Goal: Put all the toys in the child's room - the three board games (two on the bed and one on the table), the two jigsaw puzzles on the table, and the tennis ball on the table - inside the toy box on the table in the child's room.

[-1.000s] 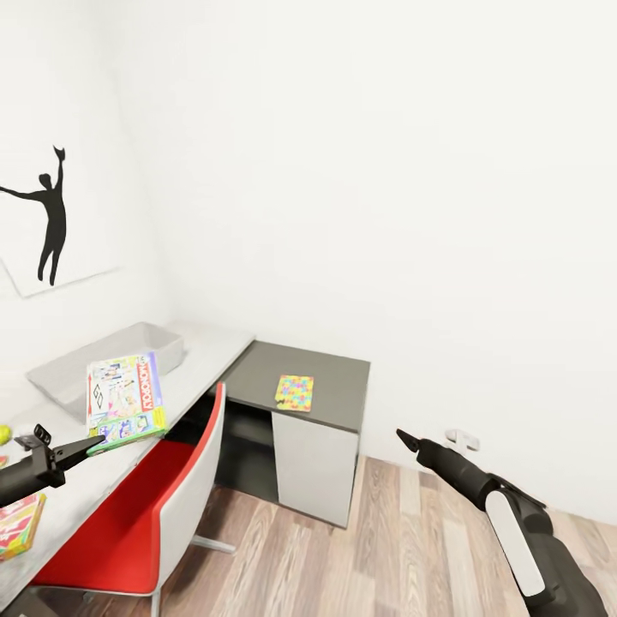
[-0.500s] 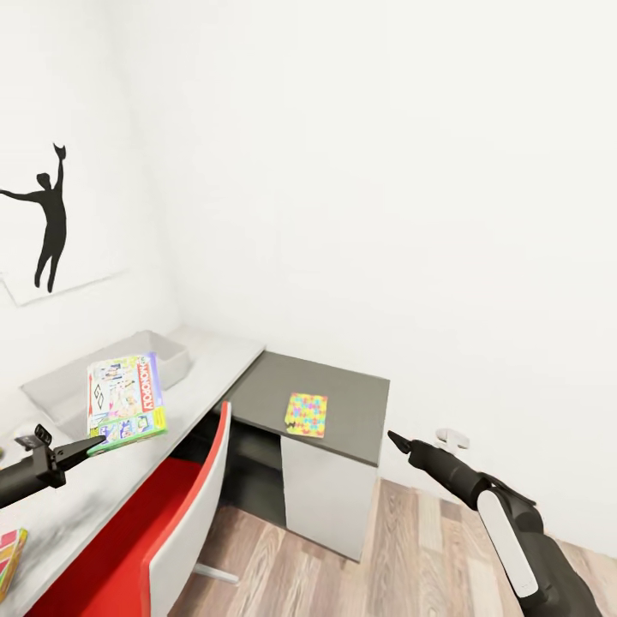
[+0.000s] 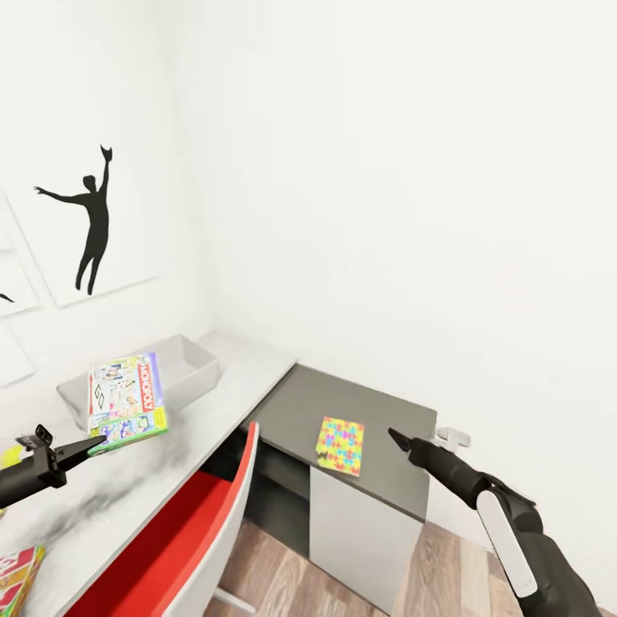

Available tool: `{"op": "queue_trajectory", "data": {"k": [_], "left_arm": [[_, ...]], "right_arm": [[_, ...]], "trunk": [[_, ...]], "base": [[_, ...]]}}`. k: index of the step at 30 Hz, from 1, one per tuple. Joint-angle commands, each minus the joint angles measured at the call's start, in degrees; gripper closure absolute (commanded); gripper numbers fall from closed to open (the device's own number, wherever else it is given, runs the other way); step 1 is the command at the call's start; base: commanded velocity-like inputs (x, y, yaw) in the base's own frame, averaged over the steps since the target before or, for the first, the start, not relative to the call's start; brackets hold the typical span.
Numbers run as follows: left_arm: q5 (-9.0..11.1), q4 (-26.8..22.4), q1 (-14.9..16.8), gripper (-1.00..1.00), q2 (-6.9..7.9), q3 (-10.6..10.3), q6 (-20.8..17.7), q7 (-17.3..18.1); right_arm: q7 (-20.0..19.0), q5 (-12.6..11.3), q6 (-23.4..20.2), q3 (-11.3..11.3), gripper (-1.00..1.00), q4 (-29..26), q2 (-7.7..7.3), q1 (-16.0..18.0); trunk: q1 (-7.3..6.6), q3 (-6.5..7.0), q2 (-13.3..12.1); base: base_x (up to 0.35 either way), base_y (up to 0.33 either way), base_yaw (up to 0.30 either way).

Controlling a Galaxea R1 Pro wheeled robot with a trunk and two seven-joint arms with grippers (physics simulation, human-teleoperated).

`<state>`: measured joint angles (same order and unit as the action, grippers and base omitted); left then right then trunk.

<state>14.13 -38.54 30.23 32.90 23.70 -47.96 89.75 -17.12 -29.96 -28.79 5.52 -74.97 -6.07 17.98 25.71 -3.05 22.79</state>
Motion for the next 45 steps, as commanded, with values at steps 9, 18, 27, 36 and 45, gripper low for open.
{"op": "queue_trajectory", "data": {"k": [9, 18, 27, 36, 45], "left_arm": [[-0.05, 0.03, 0.09, 1.0, -0.07, -0.05, -0.53, 0.25], [0.1, -0.03, 0.09, 1.0, -0.2, -0.06, -0.47, 0.25], [0.03, -0.02, 0.09, 1.0, -0.2, -0.14, -0.47, 0.25], [-0.07, -0.02, 0.09, 1.0, -0.29, -0.15, -0.47, 0.25], [-0.14, -0.03, 0.09, 1.0, -0.29, -0.15, -0.47, 0.25]], "right_arm": [[0.1, -0.31, -1.52, 0.04, -1.0, -3.58, -0.07, 0.04], [1.83, -0.38, -16.99, 0.63, -1.0, -10.94, 0.07, 0.04], [3.37, -0.45, -17.87, 0.48, -1.0, -11.33, 0.09, 0.04], [3.41, -0.45, -17.63, 0.46, -1.0, -11.26, 0.09, 0.04], [3.41, -0.54, -17.29, 0.47, -1.0, -11.25, 0.09, 0.04]], "trunk": [[0.07, -0.02, 0.13], [0.07, -0.02, 0.13], [0.07, -0.02, 0.13], [0.07, -0.02, 0.13], [0.07, -0.02, 0.13]], "base": [[0.318, -0.044, 0.283], [0.119, -0.069, 0.287], [0.06, -0.079, 0.288], [0.228, -0.195, 0.288], [0.303, -0.067, 0.288]]}}
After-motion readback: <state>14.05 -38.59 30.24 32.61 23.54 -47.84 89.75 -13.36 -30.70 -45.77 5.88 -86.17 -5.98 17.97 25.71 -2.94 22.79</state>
